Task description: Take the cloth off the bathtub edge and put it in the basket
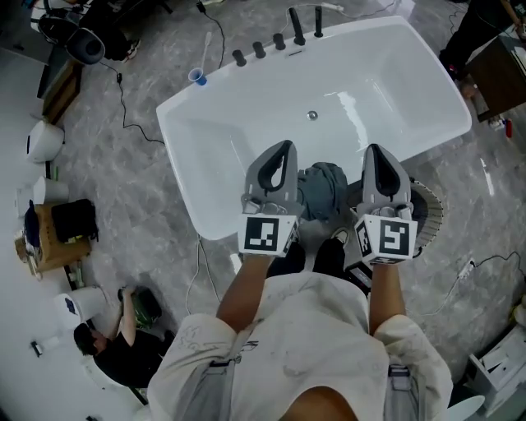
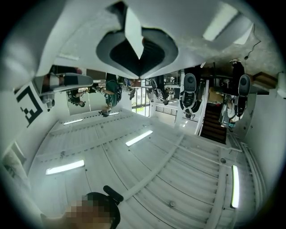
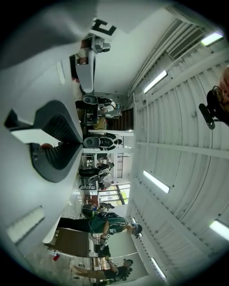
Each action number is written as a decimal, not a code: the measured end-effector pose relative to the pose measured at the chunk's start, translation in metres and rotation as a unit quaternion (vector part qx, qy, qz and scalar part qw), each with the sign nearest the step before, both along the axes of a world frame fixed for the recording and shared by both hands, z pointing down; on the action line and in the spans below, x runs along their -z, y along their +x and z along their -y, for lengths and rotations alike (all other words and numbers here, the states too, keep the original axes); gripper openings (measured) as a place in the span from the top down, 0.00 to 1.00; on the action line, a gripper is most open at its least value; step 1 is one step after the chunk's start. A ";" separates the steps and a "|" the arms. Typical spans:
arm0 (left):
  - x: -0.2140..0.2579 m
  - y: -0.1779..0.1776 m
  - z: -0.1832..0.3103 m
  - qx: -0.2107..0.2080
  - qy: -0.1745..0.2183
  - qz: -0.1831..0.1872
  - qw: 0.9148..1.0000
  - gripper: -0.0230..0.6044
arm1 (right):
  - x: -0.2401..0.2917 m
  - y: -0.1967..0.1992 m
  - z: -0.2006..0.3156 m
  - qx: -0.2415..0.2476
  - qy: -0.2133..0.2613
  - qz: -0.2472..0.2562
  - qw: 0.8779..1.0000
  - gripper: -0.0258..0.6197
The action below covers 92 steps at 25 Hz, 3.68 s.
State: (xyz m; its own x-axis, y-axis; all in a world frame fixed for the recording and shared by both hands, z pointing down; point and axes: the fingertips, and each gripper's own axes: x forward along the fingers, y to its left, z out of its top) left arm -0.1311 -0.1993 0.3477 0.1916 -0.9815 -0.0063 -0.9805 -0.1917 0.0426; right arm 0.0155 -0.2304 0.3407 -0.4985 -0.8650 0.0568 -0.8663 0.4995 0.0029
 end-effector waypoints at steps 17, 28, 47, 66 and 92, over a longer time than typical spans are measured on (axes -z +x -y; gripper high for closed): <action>-0.092 -0.032 -0.026 0.033 -0.080 -0.001 0.996 0.97 | -0.151 -0.047 -0.018 0.069 -0.157 -0.002 0.985 0.84; -0.138 -0.035 -0.036 0.027 -0.120 -0.011 0.992 0.97 | -0.282 -0.070 -0.050 0.117 -0.260 -0.114 0.952 0.60; -0.213 -0.025 -0.064 0.019 -0.192 -0.027 0.981 0.97 | -0.442 -0.057 -0.082 0.111 -0.406 -0.181 0.889 0.18; -0.239 -0.029 -0.074 0.023 -0.216 -0.033 0.976 0.97 | -0.489 -0.054 -0.080 0.084 -0.402 -0.234 0.881 0.13; -0.218 -0.018 -0.075 0.013 -0.203 -0.026 0.979 0.97 | -0.464 -0.051 -0.103 0.102 -0.445 -0.181 0.871 0.83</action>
State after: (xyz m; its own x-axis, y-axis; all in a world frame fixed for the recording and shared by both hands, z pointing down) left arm -0.1492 -0.1246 0.5656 0.1754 -0.9096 0.3765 -0.9795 -0.1228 0.1596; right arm -0.0359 -0.1277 0.8047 -0.4470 -0.2948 0.8446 -0.7826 0.5862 -0.2096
